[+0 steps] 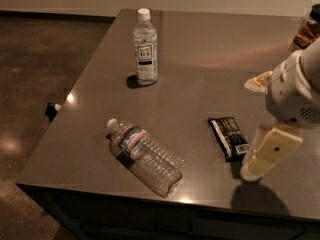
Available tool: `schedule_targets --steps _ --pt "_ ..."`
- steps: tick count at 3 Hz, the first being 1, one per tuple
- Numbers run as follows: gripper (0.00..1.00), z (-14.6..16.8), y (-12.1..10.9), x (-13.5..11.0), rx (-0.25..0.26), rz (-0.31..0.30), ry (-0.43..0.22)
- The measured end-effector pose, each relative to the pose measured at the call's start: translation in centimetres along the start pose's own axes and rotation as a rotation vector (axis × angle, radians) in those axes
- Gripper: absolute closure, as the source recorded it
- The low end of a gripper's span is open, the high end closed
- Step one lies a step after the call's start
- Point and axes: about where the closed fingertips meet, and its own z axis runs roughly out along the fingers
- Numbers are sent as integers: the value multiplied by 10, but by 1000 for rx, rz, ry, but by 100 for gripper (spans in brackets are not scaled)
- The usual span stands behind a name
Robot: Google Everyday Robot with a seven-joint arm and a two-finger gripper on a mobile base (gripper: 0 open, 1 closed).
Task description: Move water bottle near blue plastic bottle
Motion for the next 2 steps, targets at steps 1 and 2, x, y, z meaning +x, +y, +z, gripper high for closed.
schedule_targets --steps 1,2 --pt "0 19 33 -22 -10 0 -52" --pt "0 43 58 -52 -25 -17 -92"
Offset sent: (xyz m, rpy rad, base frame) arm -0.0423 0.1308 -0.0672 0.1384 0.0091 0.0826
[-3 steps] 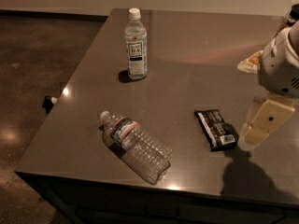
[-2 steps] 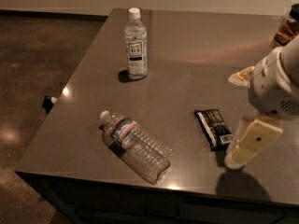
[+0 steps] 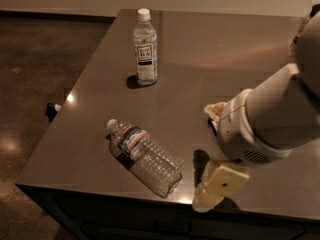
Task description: Move water bottle near blue plastic bottle
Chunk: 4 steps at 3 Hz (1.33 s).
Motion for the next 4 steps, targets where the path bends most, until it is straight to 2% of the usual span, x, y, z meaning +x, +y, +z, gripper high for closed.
schedule_targets --steps 1,2,3,4 --pt "0 29 15 -35 -16 4 -22" --pt "0 45 18 -52 -17 32 -31" --pt "0 64 12 -62 -21 59 -30" --pt "0 80 5 -62 -31 82 -13"
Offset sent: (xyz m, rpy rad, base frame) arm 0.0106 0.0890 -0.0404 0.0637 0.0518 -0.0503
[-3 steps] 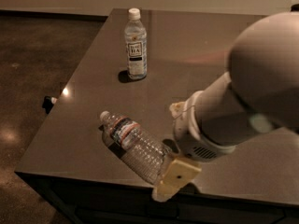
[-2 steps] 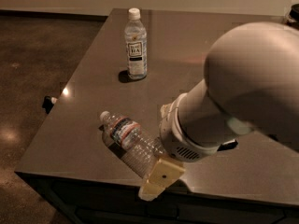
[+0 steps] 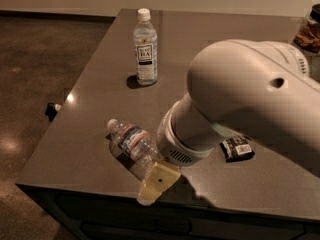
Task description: Move water bottle near blue plastic bottle
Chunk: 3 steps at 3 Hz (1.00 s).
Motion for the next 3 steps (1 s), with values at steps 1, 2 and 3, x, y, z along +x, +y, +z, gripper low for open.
schedule_targets --steps 1,2,3 --pt "26 10 -10 1 -11 17 28" --pt "48 7 -17 -3 -11 19 33" --pt "72 0 -28 -17 -19 9 27"
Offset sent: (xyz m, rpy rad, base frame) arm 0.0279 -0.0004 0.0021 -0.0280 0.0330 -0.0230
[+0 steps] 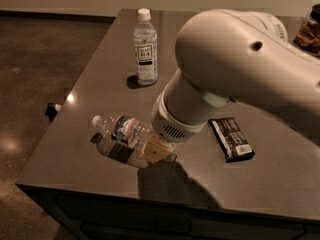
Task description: Move water bottle near blue plastic bottle
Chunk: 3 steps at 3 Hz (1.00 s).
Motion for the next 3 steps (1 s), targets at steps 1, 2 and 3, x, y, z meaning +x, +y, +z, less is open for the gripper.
schedule_targets --steps 1,2,3 --pt "100 -2 -28 -20 -24 -10 -5" --pt "100 2 -51 -33 -38 -11 -9" --pt "100 8 -74 -52 -37 -13 -26"
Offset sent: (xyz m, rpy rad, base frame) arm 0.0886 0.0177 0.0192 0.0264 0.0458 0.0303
